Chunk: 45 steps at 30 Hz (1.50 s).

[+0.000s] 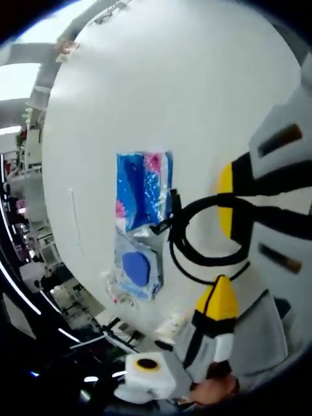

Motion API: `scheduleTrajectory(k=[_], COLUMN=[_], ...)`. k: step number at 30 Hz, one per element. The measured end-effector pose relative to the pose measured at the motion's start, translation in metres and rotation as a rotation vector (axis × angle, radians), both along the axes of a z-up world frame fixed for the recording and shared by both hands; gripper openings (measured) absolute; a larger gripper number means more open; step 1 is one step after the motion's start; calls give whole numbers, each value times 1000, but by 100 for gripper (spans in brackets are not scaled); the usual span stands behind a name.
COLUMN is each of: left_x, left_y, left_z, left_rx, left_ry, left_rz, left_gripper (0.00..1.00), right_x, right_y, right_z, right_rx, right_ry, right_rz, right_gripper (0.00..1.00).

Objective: Arrange the tabletop items into an orderly group along one side of the table until the central work area is clear of visible clutter.

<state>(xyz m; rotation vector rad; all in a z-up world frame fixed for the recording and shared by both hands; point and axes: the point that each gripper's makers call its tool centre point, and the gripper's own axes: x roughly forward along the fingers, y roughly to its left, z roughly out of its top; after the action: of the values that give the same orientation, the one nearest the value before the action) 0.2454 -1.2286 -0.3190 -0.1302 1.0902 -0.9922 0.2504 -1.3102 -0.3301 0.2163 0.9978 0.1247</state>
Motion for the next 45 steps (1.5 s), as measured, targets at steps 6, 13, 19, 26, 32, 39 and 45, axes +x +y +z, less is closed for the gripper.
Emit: scheduleTrajectory(k=[6,13,19,26,32,39,45], left_x=[3,6,7,7,7,7,8], left_y=[1,1,1,2,2,3,4], left_z=[-11,-17,-21,-28,-32,-34,-37], left_rx=[17,25,26,27,30,33,37], left_ry=[31,50,73,86,94,99,98], left_rz=[8,21,40,55,62,67,70], left_gripper=[0,0,0,0,0,0,0], right_x=[3,4,1,-1,1,2,2], right_y=[0,-1,-1,0,-1,-1,-1], right_z=[-12,-20,-29,-37,-37,-38,-39], right_rx=[2,-4,-21,-38,-53,-63,-68], right_ry=[30,52,83,89,81,78,70], right_rz=[15,26,50,76,76,81,81], right_gripper=[0,0,1,2,2,2,2])
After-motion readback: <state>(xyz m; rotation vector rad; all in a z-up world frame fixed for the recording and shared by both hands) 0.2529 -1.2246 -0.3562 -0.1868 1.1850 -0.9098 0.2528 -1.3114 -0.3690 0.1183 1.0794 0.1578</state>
